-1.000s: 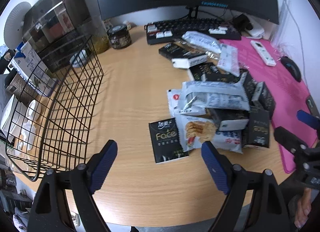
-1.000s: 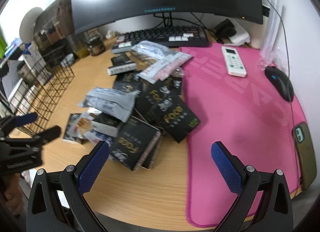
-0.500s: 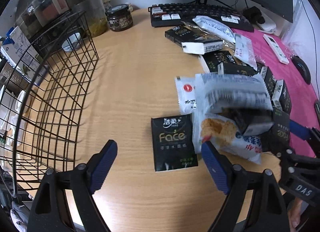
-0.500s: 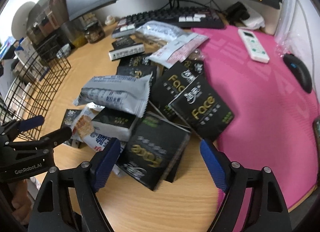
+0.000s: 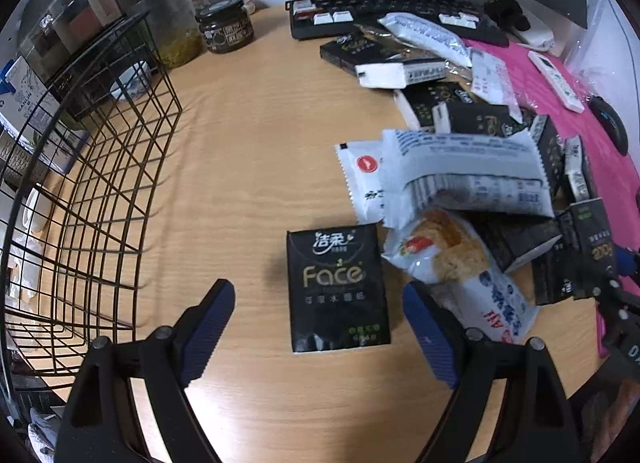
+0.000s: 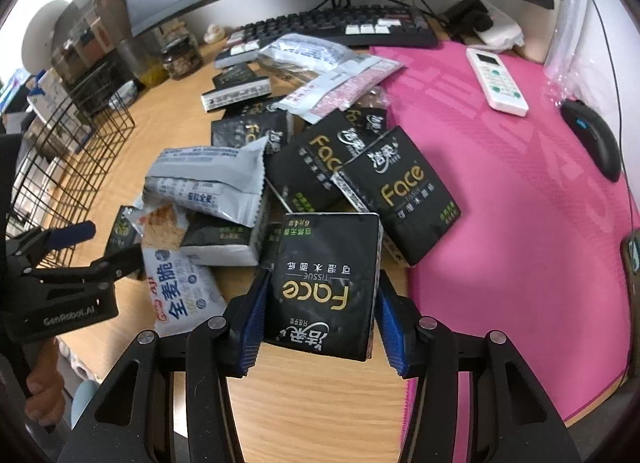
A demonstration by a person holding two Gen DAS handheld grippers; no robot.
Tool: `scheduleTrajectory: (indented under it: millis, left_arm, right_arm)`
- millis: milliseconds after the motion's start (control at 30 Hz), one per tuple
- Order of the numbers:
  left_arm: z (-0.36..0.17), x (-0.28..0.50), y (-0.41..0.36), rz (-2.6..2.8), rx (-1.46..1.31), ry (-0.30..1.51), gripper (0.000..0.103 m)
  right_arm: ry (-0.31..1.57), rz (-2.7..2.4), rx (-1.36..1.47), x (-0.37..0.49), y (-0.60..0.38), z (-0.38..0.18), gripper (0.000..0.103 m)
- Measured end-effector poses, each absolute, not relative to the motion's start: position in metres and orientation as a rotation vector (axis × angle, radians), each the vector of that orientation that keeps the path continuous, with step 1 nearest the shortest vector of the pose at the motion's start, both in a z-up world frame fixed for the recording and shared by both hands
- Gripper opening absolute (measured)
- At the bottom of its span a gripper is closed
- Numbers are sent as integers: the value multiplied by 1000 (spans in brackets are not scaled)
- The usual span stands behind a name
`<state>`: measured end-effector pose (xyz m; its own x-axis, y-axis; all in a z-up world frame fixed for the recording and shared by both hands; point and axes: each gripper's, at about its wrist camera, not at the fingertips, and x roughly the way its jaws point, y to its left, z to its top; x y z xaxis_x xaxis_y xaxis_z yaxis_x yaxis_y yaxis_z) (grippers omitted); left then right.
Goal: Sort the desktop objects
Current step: 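Move both tools down to the pile of black Face tissue packs, then grasp a black Face tissue pack with the left tool while the right tool grasps another, then carry both held tissue packs over the black wire basket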
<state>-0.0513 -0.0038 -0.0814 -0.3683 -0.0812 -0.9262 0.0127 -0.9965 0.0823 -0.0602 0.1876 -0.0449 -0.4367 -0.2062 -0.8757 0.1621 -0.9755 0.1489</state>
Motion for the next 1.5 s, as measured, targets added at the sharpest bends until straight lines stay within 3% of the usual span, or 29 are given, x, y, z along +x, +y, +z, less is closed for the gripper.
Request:
scheduleTrajectory:
  millis: [67, 133, 367, 433, 767, 1000, 1067, 1133, 1200, 1367, 1500]
  left_arm:
    - [-82, -51, -4, -2556, 1734, -85, 85]
    - [-83, -51, -5, -2562, 1731, -83, 75]
    - [-89, -57, -5, -2571, 1750, -49, 69]
    - [-88, -57, -5, -2592, 1766, -26, 53]
    - [-76, -51, -3, -2597, 1772, -16, 52]
    - [-29, -31, -12, -2668, 1630, -23, 52]
    - [-15, -26, -16, -2688, 1589, -11, 52]
    - [-4, -21, -22, -2696, 1550, -17, 52]
    - [2, -18, -25, -2702, 1527, -13, 52]
    - [3, -14, -27, -2703, 1535, -12, 52]
    - [-2, -16, -23, -2702, 1552, -19, 52]
  right_arm:
    - [-55, -2496, 1523, -59, 188, -44, 50]
    - [-36, -2501, 1516, -58, 186, -43, 50]
    - [-38, -2499, 1512, -57, 187, -44, 50]
    - [-36, -2502, 1513, -57, 187, -44, 50]
    - [-28, -2507, 1497, -53, 185, -38, 50]
    - [-29, -2514, 1451, -46, 182, -20, 47]
    - [-12, -2512, 1436, -44, 178, -15, 40]
    - [5, -2502, 1425, -43, 173, -9, 25]
    - [16, -2490, 1424, -42, 169, -7, 22]
    - [-40, -2490, 1447, -45, 173, -17, 22]
    - [-31, -2488, 1488, -52, 178, -31, 32]
